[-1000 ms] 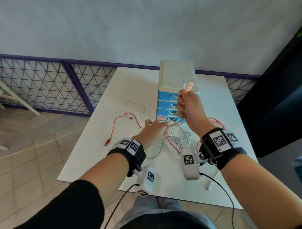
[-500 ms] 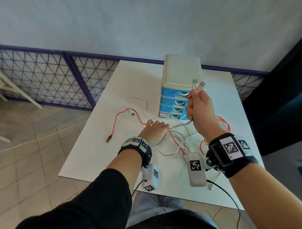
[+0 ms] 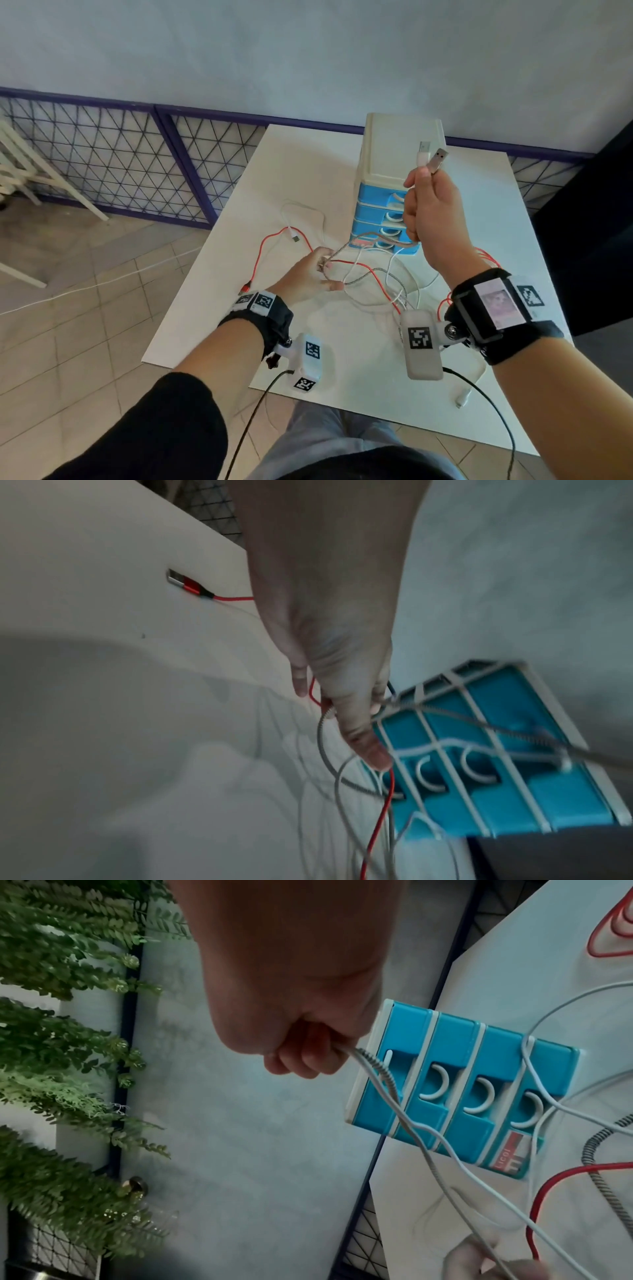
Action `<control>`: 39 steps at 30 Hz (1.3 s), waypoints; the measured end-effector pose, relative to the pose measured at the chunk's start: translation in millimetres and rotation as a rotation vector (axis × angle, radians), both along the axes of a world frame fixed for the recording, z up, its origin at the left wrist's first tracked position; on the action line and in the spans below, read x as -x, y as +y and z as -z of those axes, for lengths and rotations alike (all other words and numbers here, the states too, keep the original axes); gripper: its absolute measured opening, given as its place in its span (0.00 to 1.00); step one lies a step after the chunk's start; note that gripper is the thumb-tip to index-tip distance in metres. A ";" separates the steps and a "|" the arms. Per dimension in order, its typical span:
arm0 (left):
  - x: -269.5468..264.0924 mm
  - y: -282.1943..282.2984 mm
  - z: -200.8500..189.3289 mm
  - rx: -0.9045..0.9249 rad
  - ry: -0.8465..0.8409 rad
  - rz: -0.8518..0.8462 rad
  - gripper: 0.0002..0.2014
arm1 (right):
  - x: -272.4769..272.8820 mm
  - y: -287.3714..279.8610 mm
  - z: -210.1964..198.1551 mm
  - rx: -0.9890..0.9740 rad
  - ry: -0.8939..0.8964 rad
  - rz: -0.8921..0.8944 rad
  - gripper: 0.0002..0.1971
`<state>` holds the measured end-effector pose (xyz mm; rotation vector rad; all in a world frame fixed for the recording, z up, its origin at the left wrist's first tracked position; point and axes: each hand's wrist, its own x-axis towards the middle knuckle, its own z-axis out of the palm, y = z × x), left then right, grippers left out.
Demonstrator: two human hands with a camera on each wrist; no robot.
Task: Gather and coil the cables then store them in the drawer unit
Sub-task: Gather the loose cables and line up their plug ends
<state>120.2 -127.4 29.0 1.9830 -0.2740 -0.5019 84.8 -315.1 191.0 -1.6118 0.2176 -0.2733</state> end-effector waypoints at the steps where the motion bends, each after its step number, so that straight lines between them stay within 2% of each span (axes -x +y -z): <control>1: -3.0 9.6 -1.0 0.012 0.008 -0.059 0.22 | -0.1 0.8 1.5 0.011 0.002 0.004 0.15; 3: -7.5 36.3 2.4 -0.054 -0.071 -0.193 0.11 | -0.1 2.7 5.0 0.015 0.017 0.004 0.15; 5: -10.7 65.9 13.4 -0.263 -0.203 -0.342 0.07 | 0.7 4.9 7.6 0.020 0.033 -0.004 0.16; 6: -11.4 78.2 19.6 -0.402 -0.219 -0.389 0.08 | 1.2 6.0 8.5 0.030 0.037 -0.008 0.15; 9: -4.5 98.2 29.4 -0.766 -0.050 -0.409 0.14 | 3.7 8.1 11.4 0.066 0.031 -0.019 0.16; 11: 2.1 102.6 35.6 -0.828 -0.002 -0.396 0.14 | 5.3 8.4 12.6 0.065 0.029 -0.040 0.15; 15: 3.8 102.7 40.5 -0.879 -0.051 -0.357 0.13 | 5.2 9.3 15.1 0.003 0.061 -0.099 0.12; 17: -1.7 100.8 32.0 -0.761 -0.119 -0.391 0.10 | 5.0 11.9 16.6 -0.004 0.083 -0.121 0.13; 21: -17.6 88.0 -17.0 -0.480 -0.415 -0.420 0.05 | 5.1 20.8 17.3 0.070 0.077 -0.152 0.14; 27: -24.8 52.8 -123.3 -0.218 -0.698 -0.223 0.06 | 2.5 27.4 15.6 0.116 -0.086 -0.161 0.14; 30: -13.3 27.2 -159.9 0.024 -0.585 -0.131 0.06 | -1.6 24.5 18.4 0.193 -0.114 -0.159 0.13; 33: -6.0 1.9 -175.8 0.216 -0.510 -0.035 0.08 | -1.6 25.1 19.5 0.197 -0.109 -0.227 0.14; 36: -7.8 -12.5 -177.0 0.291 -0.502 -0.001 0.09 | 4.7 28.1 17.7 0.060 -0.037 -0.302 0.12; 39: -12.8 -16.9 -168.5 0.283 -0.464 0.020 0.07 | 12.4 27.7 18.6 -0.010 0.029 -0.295 0.14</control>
